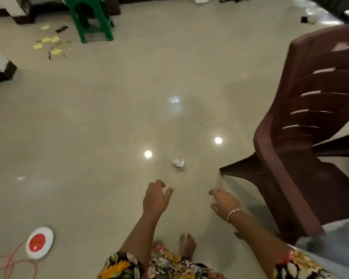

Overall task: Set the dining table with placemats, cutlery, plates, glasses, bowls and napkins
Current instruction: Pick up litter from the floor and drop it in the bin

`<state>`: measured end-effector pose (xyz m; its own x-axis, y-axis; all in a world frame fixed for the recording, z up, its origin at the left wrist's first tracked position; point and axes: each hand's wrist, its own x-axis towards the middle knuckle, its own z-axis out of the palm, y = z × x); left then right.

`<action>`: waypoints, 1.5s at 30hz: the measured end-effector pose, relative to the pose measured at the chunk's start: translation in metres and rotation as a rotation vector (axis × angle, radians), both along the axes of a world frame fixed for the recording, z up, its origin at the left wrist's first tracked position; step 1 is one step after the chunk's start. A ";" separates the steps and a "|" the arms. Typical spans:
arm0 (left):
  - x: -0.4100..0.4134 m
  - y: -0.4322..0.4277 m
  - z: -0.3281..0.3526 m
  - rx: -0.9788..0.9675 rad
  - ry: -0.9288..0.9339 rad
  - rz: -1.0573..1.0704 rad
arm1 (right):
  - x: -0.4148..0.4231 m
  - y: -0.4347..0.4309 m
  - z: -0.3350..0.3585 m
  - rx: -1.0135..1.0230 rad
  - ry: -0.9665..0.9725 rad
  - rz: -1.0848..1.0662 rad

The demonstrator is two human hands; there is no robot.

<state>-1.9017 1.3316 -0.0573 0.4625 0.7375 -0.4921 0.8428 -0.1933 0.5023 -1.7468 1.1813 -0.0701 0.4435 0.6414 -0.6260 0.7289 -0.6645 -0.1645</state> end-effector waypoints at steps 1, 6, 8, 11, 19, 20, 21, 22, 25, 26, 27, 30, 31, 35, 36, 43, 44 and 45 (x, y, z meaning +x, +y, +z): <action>0.012 0.014 -0.011 -0.026 -0.019 0.063 | 0.012 0.019 -0.009 -0.006 -0.001 0.009; 0.068 0.072 -0.103 -0.199 -0.085 0.368 | 0.064 0.112 -0.100 -0.039 0.012 0.007; 0.086 0.093 -0.153 -0.277 -0.136 0.454 | 0.081 0.148 -0.155 -0.043 0.040 -0.026; 0.101 0.120 -0.225 -0.399 -0.206 0.615 | 0.102 0.202 -0.243 -0.051 0.095 -0.074; 0.135 0.187 -0.327 -0.606 -0.342 1.052 | 0.126 0.302 -0.453 -0.050 0.031 -0.008; 0.142 0.195 -0.325 -0.621 -0.364 1.050 | 0.126 0.308 -0.474 -0.072 -0.009 0.017; 0.148 0.202 -0.325 -0.637 -0.383 1.039 | 0.126 0.312 -0.492 -0.099 -0.042 0.027; 0.151 0.208 -0.324 -0.649 -0.393 1.037 | 0.126 0.315 -0.508 -0.134 -0.057 0.015; 0.153 0.215 -0.330 -0.652 -0.429 1.060 | 0.127 0.316 -0.543 -0.200 -0.014 -0.103; 0.155 0.215 -0.331 -0.650 -0.435 1.054 | 0.128 0.315 -0.548 -0.181 -0.004 -0.145; 0.156 0.215 -0.334 -0.651 -0.439 1.041 | 0.130 0.314 -0.548 -0.154 0.001 -0.175; 0.159 0.206 -0.337 -0.676 -0.394 0.987 | 0.134 0.306 -0.527 -0.055 -0.003 -0.200; 0.159 0.200 -0.340 -0.681 -0.379 0.960 | 0.133 0.302 -0.513 -0.011 -0.020 -0.190; 0.156 0.176 -0.329 -0.503 -0.383 0.638 | 0.112 0.273 -0.441 0.341 -0.155 -0.052; 0.154 0.172 -0.324 -0.413 -0.372 0.494 | 0.103 0.262 -0.422 0.429 -0.165 -0.046; 0.120 0.108 -0.263 -0.573 -0.378 0.291 | 0.038 0.191 -0.286 0.900 -0.057 -0.402; 0.113 0.093 -0.247 -0.690 -0.465 0.377 | 0.027 0.181 -0.268 0.944 -0.023 -0.497; 0.108 0.079 -0.232 -0.773 -0.527 0.430 | 0.017 0.170 -0.253 0.979 0.011 -0.591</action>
